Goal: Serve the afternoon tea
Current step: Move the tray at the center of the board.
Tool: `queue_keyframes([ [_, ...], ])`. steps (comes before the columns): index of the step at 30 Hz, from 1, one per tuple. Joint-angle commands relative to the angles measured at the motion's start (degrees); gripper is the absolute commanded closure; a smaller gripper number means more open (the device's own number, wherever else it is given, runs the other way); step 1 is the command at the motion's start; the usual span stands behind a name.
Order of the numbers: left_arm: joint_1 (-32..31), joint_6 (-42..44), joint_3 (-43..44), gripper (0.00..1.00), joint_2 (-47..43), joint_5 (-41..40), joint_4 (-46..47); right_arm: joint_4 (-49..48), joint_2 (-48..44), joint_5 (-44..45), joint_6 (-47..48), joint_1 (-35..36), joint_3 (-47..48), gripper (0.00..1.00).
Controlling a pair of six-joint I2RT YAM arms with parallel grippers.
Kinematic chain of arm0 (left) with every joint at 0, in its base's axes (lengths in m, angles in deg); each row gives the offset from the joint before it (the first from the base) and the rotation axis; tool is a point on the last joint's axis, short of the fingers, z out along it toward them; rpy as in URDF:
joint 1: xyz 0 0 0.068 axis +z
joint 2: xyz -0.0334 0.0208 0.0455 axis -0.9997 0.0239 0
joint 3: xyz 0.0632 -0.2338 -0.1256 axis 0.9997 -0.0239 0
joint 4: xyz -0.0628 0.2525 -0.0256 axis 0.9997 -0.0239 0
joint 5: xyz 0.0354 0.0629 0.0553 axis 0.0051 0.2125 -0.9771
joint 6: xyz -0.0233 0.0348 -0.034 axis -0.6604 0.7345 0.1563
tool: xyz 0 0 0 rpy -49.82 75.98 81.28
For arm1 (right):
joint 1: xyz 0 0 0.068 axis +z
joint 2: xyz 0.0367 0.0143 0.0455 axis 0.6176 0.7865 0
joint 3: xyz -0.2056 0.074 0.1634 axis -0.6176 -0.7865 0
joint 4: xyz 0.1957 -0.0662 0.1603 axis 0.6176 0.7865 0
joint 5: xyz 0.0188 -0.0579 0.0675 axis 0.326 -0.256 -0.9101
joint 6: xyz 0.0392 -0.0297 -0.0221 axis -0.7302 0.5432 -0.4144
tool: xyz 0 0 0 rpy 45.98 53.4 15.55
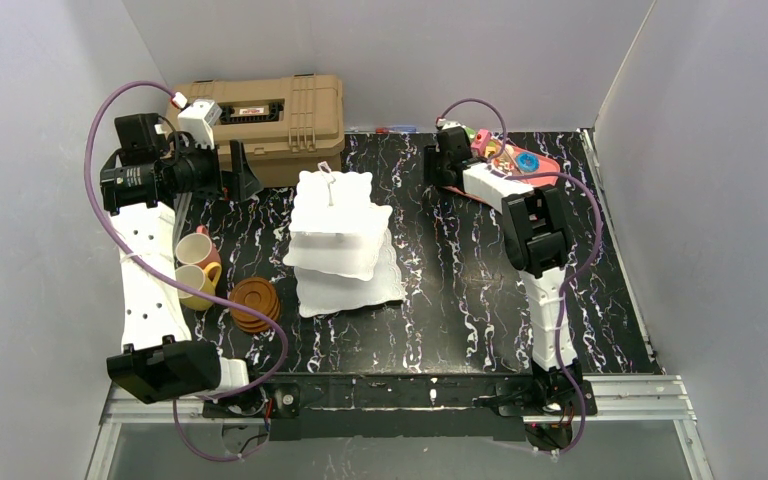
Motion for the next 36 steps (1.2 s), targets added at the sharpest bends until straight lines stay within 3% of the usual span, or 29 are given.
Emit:
queue_keyframes([
  [1,0.3,0.9,0.4,0.02,-0.3,0.2,-0.1,-0.5,0.7,-0.2,-0.4,-0.1,0.3,0.43],
  [9,0.4,0.5,0.7,0.02,-0.3,1.0,0.1,-1.7,-0.8,1.8,-0.5,0.2,-5.6,0.46],
  [14,0.4,0.4,1.0,0.02,-0.5,1.3,0.2,0.1,0.4,2.7,0.6,0.2,-3.5,0.48],
  [19,0.3,0.6,1.7,0.02,-0.7,1.4,-0.2,0.2,-1.3,3.1,0.4,0.6,-6.0,0.71],
  [26,0.4,0.4,1.6,0.02,-1.6,2.9,-0.2,-3.5,-8.9,5.2,-1.5,2.2,-19.2,0.89],
  [31,0.5,0.4,1.7,0.02,-1.9,3.1,-0.6,-2.6,-13.7,6.8,-2.7,3.5,-25.1,0.96],
  [36,0.4,0.4,1.3,0.03,-2.4,3.6,-0.7,-3.5,-20.6,7.0,-3.6,6.2,-33.2,0.97],
])
